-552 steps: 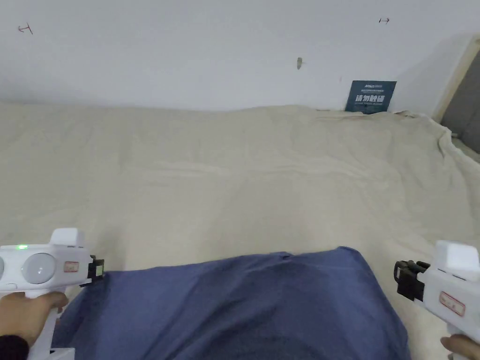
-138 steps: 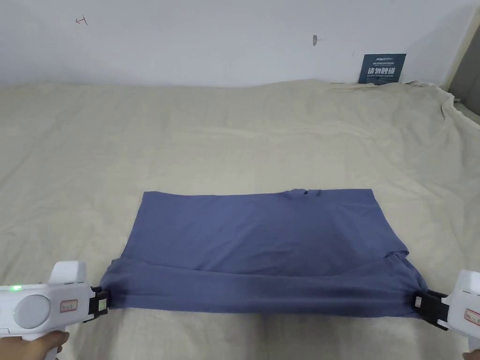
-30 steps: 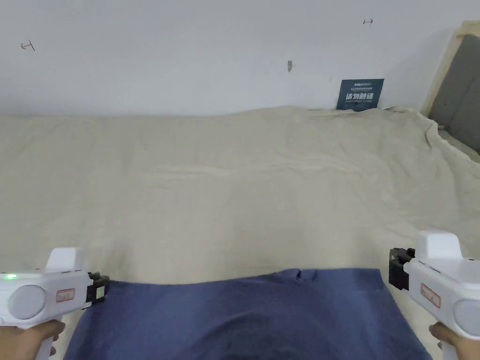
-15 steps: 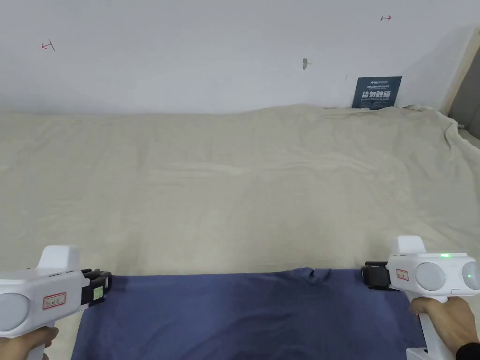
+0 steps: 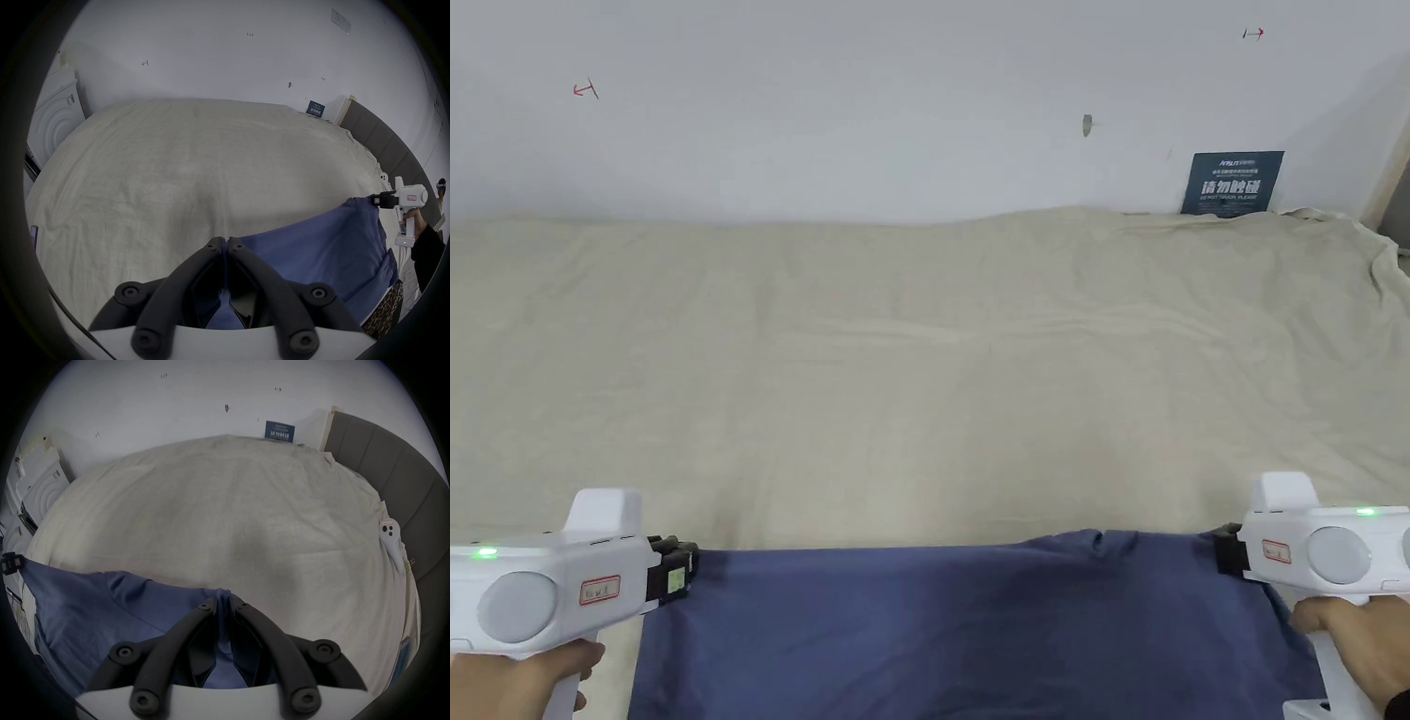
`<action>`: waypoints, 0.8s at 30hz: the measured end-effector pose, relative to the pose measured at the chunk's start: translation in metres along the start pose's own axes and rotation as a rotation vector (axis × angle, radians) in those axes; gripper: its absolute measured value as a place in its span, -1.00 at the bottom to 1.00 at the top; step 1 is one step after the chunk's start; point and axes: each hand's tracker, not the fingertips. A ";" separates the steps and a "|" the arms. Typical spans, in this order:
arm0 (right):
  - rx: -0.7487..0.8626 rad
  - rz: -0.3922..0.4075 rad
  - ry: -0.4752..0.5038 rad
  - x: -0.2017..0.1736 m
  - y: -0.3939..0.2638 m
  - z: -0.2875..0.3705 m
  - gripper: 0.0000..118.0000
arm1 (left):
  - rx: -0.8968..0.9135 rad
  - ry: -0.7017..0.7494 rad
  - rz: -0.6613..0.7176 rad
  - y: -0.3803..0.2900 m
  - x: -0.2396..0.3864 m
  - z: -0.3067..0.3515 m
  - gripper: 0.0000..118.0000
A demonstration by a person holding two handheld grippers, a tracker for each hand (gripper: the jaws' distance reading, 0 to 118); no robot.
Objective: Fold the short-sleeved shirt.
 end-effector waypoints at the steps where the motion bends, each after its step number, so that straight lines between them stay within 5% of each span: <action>1: 0.029 -0.004 0.012 0.000 0.000 0.010 -0.88 | 0.003 0.006 0.005 -0.001 -0.001 0.001 -0.98; 13: 0.221 -0.060 0.138 0.016 -0.051 0.163 -0.88 | 0.051 0.046 0.076 -0.031 -0.013 0.057 -0.98; 24: 0.200 -0.090 0.162 0.017 -0.160 0.219 -0.88 | 0.045 0.031 0.088 -0.108 -0.022 0.112 -0.98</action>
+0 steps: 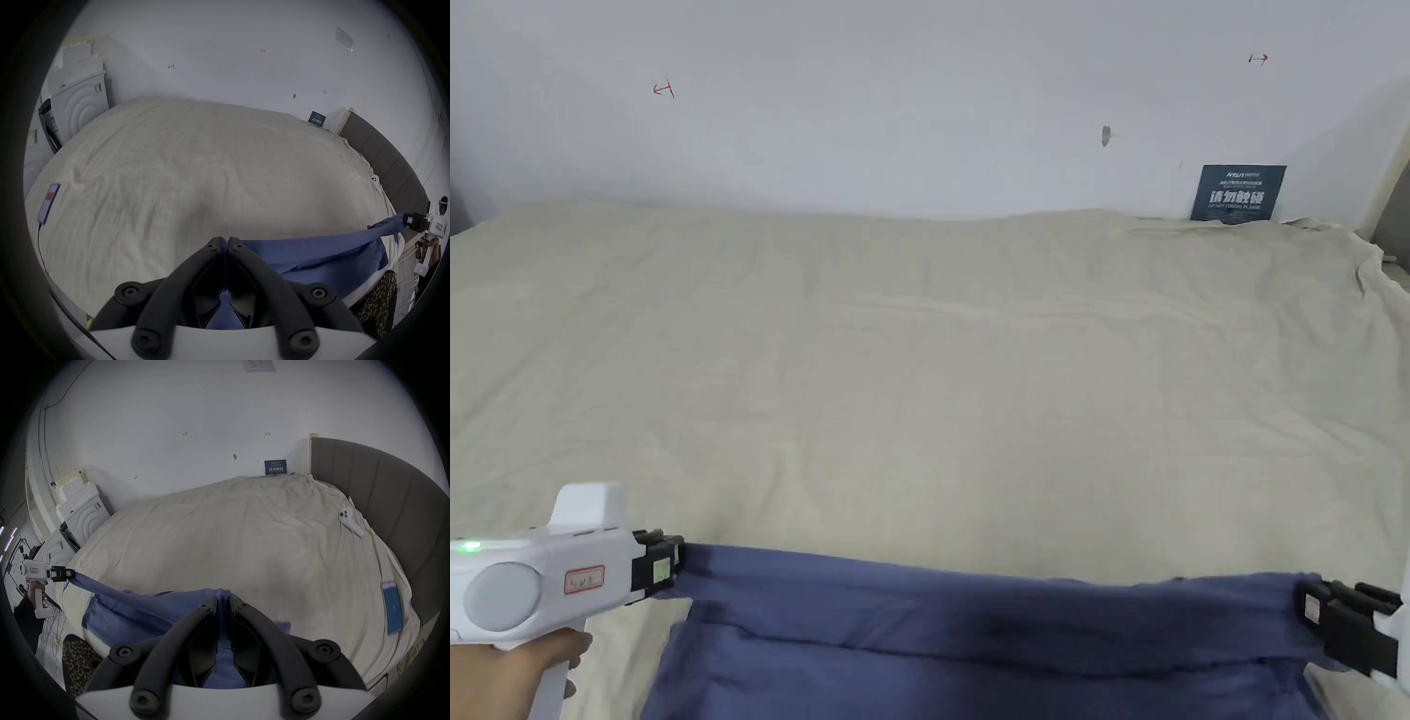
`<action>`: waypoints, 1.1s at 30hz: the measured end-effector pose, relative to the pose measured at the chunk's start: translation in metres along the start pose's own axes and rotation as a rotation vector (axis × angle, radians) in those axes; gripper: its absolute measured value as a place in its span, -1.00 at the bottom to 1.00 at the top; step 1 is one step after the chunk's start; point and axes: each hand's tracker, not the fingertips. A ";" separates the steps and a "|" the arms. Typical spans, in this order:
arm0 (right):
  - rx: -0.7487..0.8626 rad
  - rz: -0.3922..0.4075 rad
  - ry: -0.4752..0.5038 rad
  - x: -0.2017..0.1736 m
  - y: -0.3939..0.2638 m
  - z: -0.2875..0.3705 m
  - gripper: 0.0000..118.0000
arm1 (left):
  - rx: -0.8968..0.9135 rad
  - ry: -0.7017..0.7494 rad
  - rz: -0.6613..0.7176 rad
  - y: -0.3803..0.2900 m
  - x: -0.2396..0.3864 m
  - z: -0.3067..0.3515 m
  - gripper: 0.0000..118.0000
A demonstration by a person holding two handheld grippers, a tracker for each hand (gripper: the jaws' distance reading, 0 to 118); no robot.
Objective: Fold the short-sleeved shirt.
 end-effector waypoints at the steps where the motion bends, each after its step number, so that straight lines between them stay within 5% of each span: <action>1: -0.011 -0.007 -0.001 0.001 -0.009 0.002 -0.88 | -0.007 0.002 0.006 -0.008 -0.003 0.000 -0.98; 24: -0.209 -0.104 -0.130 0.006 -0.114 -0.037 -0.88 | -0.159 0.105 0.016 -0.134 -0.003 -0.034 -0.95; 27: -0.209 -0.116 -0.132 0.003 -0.107 -0.028 -0.70 | -0.163 0.109 0.059 -0.129 -0.002 -0.028 -0.56; 31: -0.114 -0.084 -0.161 -0.014 -0.085 -0.006 0.46 | -0.092 0.134 0.083 -0.115 0.005 -0.009 0.65; 33: -0.049 -0.075 -0.145 -0.024 -0.070 0.007 0.57 | -0.039 0.116 0.068 -0.102 0.012 0.006 0.78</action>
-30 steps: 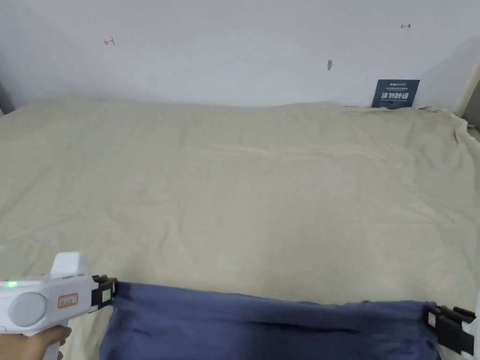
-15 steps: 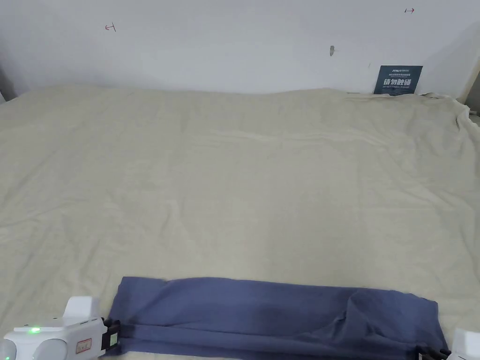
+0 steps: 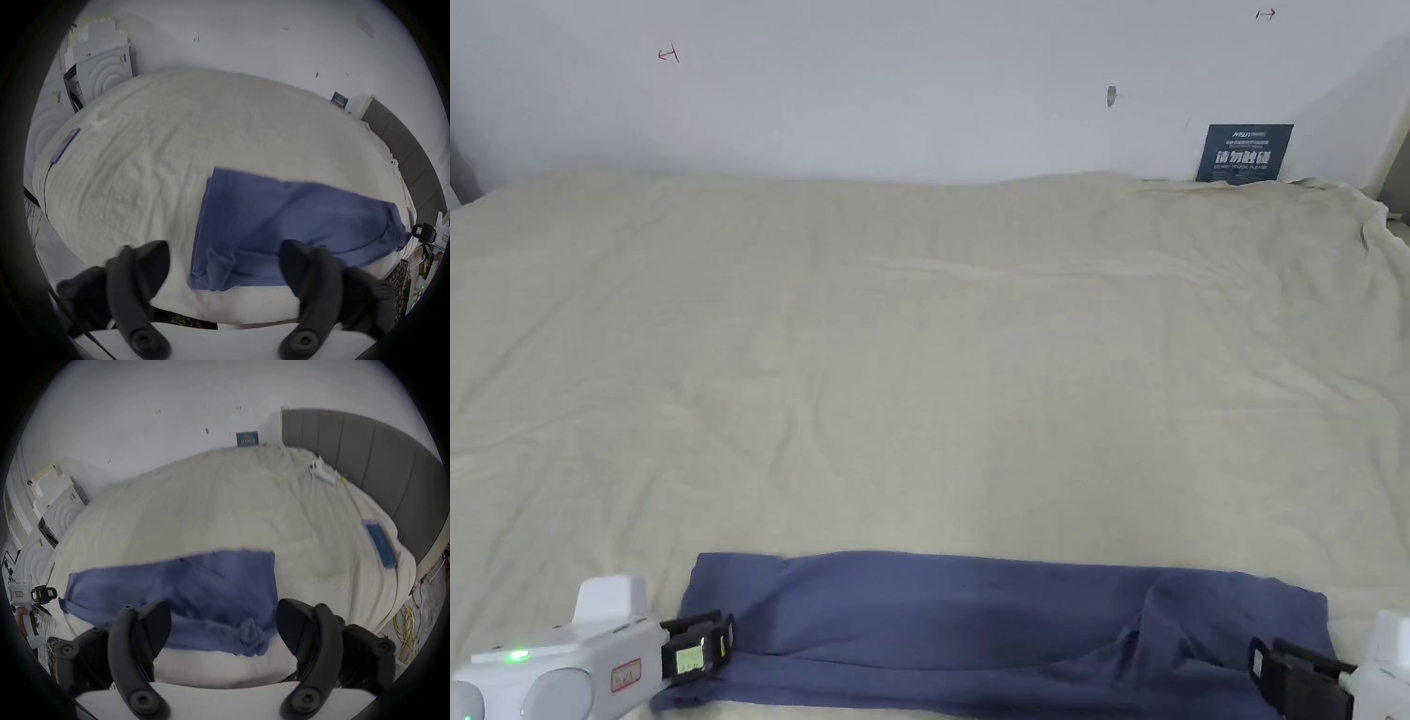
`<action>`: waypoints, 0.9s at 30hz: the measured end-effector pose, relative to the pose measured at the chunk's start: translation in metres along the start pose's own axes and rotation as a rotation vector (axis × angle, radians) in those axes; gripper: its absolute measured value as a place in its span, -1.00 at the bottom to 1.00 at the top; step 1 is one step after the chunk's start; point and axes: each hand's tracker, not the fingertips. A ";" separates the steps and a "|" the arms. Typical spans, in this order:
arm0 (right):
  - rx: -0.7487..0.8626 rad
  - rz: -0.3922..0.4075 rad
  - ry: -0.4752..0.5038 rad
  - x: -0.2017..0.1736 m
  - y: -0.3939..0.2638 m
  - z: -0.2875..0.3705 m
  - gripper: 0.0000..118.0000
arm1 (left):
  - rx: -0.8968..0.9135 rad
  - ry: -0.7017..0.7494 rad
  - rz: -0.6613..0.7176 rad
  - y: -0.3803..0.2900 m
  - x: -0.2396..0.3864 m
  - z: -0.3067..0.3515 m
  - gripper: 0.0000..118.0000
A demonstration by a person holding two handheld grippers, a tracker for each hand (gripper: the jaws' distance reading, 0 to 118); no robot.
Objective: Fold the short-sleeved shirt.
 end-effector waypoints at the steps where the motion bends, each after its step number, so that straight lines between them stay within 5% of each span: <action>1: 0.037 0.006 0.011 -0.008 0.008 0.010 0.57 | 0.031 -0.009 -0.004 0.007 0.003 0.008 0.78; 6: 0.214 0.074 0.025 -0.041 0.046 0.046 0.57 | 0.186 -0.012 -0.005 0.045 0.023 0.052 0.77; 14: 0.481 0.158 -0.096 -0.079 0.073 0.070 0.54 | 0.454 0.000 -0.091 0.069 0.061 0.097 0.62; 16: 0.505 0.166 -0.092 -0.083 0.074 0.072 0.21 | 0.503 0.008 -0.109 0.066 0.069 0.098 0.42; 19: 0.534 0.159 -0.114 -0.088 0.072 0.070 -0.78 | 0.580 0.032 -0.143 0.059 0.081 0.099 0.13; 20: 0.539 0.159 -0.111 -0.088 0.072 0.069 -0.95 | 0.593 0.037 -0.150 0.057 0.084 0.099 -0.16; 21: 0.555 0.160 -0.117 -0.090 0.070 0.068 -1.00 | 0.609 0.036 -0.155 0.054 0.087 0.099 -0.79; 22: 0.560 0.165 -0.116 -0.090 0.070 0.068 -1.00 | 0.608 0.019 -0.149 0.053 0.088 0.097 -1.00; 27: 0.558 0.157 -0.110 -0.090 0.068 0.067 -1.00 | 0.577 -0.039 -0.097 0.053 0.087 0.090 -1.00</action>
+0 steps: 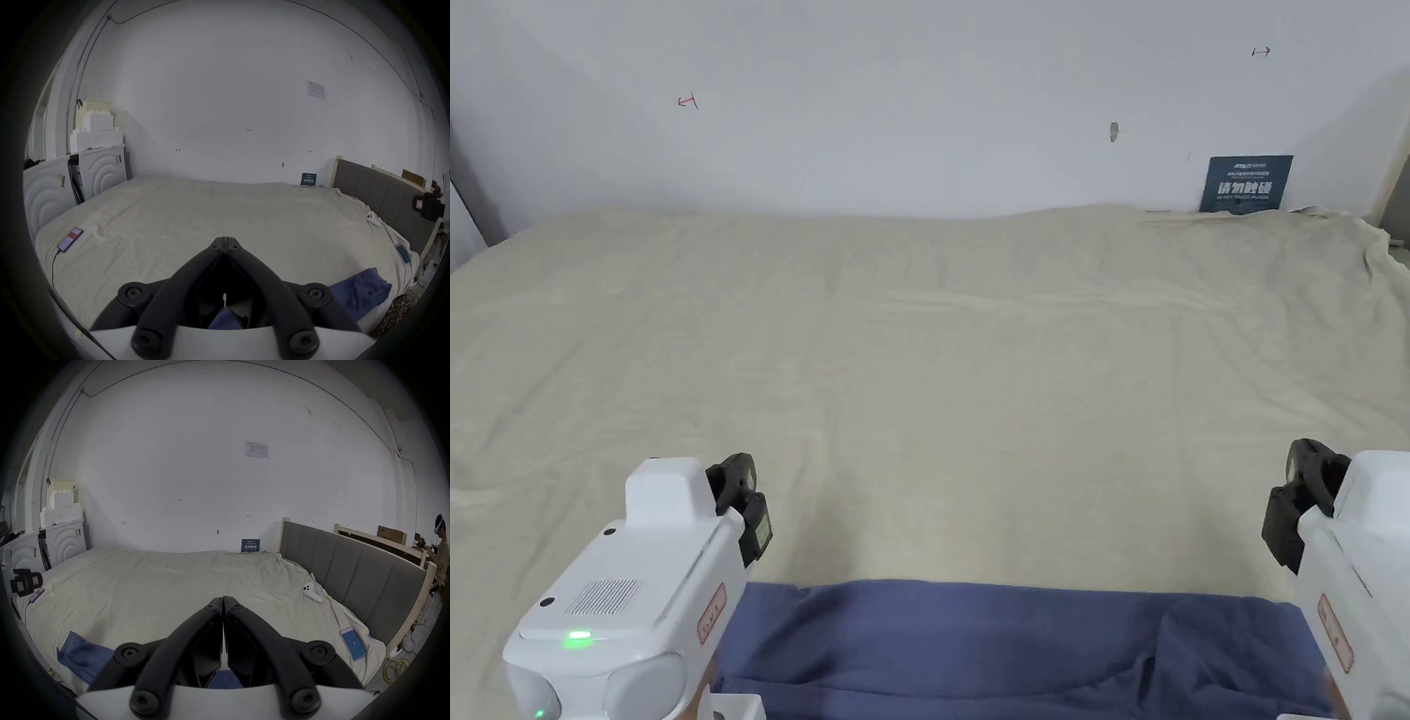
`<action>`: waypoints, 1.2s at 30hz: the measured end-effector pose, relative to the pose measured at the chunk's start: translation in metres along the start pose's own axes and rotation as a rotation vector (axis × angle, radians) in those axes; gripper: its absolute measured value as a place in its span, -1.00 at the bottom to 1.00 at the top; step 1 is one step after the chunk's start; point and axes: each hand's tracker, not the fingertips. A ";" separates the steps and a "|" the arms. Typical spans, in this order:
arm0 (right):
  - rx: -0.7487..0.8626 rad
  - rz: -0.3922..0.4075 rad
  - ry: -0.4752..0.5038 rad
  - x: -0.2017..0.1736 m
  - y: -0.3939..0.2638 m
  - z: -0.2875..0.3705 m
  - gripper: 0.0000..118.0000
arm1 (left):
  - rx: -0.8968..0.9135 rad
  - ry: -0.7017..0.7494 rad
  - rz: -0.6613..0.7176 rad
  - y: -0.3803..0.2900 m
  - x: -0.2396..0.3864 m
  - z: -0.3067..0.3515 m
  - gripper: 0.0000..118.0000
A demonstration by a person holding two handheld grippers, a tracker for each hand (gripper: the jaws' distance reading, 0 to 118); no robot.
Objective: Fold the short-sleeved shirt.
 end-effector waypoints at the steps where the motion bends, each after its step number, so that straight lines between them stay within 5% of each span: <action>1: 0.000 -0.002 0.002 0.001 0.000 0.000 -1.00 | -0.002 0.000 0.001 -0.001 -0.001 -0.001 -1.00; 19: -0.033 0.026 -0.013 0.000 0.001 -0.008 -1.00 | -0.561 -0.311 0.305 -0.050 -0.134 -0.084 -1.00; 22: -0.048 0.037 -0.020 -0.002 -0.001 -0.011 -1.00 | -0.596 -0.322 0.340 -0.061 -0.155 -0.097 -0.69; 24: -0.057 0.038 -0.024 -0.002 -0.002 -0.012 -1.00 | -0.679 -0.323 0.371 -0.070 -0.164 -0.107 -0.07; 26: -0.066 0.046 -0.031 -0.003 -0.002 -0.013 -1.00 | -0.750 -0.286 0.338 -0.079 -0.167 -0.115 0.26; 36: -0.107 0.052 -0.036 -0.006 -0.005 -0.020 -1.00 | -0.862 -0.264 0.272 -0.118 -0.160 -0.139 0.26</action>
